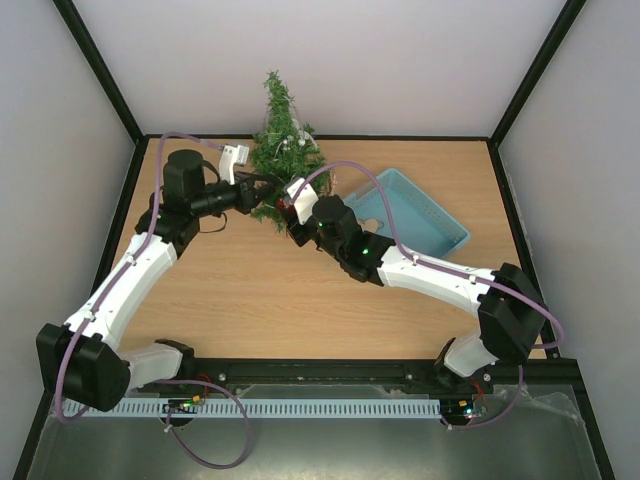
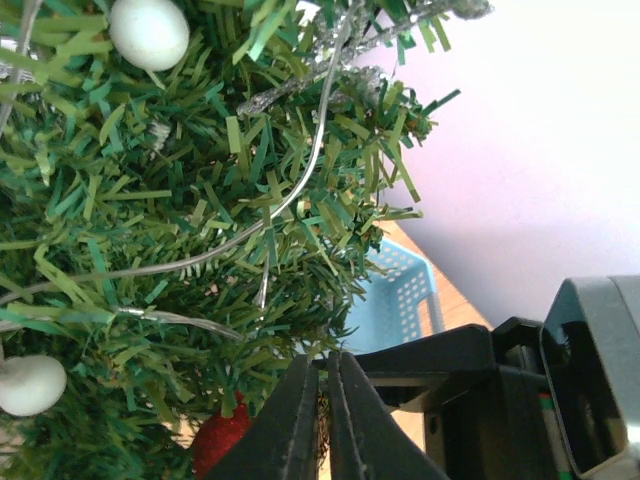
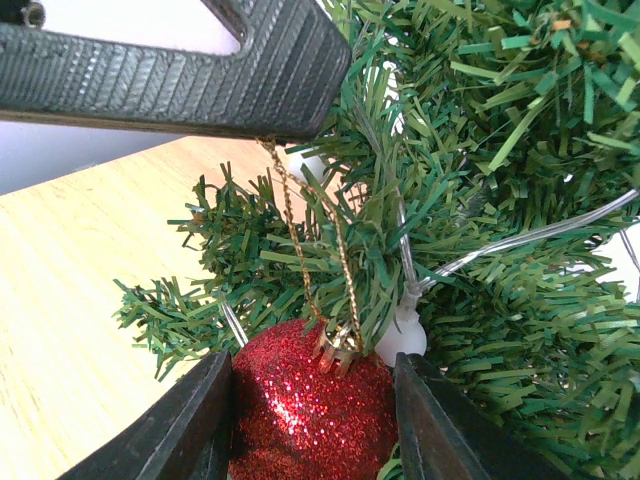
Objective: Decorate the small christmas tree
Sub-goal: Hang the decoration item on the Christmas tree.
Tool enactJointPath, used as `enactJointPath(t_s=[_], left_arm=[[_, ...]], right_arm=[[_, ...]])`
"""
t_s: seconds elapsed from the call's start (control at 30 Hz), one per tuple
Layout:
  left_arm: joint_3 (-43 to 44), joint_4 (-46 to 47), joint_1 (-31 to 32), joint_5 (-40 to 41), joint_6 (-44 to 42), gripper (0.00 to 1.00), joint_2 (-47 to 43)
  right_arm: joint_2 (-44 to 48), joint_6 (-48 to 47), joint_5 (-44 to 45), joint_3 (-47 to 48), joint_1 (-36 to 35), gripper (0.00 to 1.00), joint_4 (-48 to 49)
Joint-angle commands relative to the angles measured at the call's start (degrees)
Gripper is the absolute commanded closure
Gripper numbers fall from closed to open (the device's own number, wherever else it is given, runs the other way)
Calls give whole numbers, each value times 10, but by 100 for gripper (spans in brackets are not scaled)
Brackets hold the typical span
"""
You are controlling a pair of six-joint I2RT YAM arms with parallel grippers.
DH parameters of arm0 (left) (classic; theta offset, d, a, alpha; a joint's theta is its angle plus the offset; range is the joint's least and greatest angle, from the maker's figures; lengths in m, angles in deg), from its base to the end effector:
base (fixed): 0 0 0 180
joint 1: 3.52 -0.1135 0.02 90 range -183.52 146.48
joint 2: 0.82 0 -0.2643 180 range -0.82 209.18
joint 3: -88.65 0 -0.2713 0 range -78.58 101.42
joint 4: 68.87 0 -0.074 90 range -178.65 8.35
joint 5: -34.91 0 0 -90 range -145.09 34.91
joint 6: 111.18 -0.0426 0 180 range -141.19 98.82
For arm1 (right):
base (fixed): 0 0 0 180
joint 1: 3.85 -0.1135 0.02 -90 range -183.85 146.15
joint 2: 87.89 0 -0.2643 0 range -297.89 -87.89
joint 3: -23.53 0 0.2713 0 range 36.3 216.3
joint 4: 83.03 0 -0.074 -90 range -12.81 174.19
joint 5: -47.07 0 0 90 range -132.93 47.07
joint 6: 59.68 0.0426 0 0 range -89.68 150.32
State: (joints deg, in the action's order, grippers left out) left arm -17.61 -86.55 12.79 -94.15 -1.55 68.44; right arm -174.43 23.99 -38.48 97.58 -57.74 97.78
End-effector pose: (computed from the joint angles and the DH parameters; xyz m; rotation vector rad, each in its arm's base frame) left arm 0.2815 -0.1103 0.3574 0.4550 1.8191 -1.0505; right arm 0.2284 0.3075 0.2951 -0.8556 1.5891 0.5283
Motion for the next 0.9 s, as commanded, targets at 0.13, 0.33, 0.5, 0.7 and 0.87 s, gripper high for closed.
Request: enactJointPath(t_s=[0.13,0.33,0.5,0.7,0.87], left_arm=[[0,36,12,3,-14,98,-4],[5,39,17,21,-28,98,0],[7,30,17,34,-41,98,12],[1,32,17,41,-54,98,23],[-9,50,18,34,-51,98,22]], right_arm=[[24,1,0,11,4,59,8],[31,3,4,2,4,59,15],[18,3,12,4,4,59,14],[5,6,15,9,4,59,5],[7,7,20,0,5,59,7]])
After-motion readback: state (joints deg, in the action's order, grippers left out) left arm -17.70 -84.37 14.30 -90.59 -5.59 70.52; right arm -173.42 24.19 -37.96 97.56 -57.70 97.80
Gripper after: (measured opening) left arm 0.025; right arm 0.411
